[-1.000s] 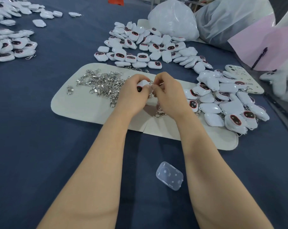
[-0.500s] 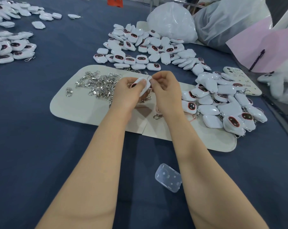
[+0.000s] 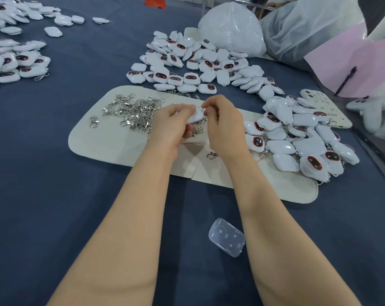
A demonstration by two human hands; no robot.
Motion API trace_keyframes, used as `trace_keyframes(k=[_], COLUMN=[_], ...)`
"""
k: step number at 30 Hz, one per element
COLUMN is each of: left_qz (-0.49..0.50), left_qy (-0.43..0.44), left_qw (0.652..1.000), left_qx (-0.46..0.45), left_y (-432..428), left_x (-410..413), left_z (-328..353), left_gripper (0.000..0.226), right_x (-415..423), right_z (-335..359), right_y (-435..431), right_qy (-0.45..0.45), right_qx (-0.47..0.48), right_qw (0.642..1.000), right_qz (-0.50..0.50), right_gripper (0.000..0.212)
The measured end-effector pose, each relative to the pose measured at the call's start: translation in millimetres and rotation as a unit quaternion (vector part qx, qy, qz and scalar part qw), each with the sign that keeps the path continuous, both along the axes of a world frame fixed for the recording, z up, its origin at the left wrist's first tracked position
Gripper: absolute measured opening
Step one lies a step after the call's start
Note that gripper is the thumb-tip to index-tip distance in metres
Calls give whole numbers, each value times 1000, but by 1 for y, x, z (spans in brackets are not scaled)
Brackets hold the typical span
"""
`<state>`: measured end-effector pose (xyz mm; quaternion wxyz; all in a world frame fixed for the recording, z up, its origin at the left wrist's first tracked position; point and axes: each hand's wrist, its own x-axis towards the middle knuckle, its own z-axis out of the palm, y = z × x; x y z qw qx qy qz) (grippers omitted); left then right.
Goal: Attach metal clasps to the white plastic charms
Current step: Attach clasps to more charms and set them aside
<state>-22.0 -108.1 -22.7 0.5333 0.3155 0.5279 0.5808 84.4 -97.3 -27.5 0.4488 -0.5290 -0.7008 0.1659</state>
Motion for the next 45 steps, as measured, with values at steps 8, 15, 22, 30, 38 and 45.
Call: trace_keyframes(k=[8,15,22,30,38,45], left_qz=[72,-9,-40,-17,43,-17], left_qy=[204,-211,-345,-253,-90,-170], left_qw=[972,977,936,966,995,985], left_qx=[92,-20,-65,-47,7,-6], left_y=[3,-2,-2,-3,-2,-2], left_x=[2,-3,-5,-1,4,2], left_z=[-4,5,5,6,4,5], left_gripper=[13,16,14,12,11,10], right_x=[-2,-4,-5,1,6,3], right_z=[4,7,8,8,8,6], right_y=[-4,-4,-4,-3,1,1], right_qy=[129,265,227,170,254,273], right_qx=[-93,-150,-108,-60,-131,-174], right_qw=[987,950,967,983,958,946], right_qz=[18,66,51,17,35,20], right_gripper=[13,12,15,22,17,16])
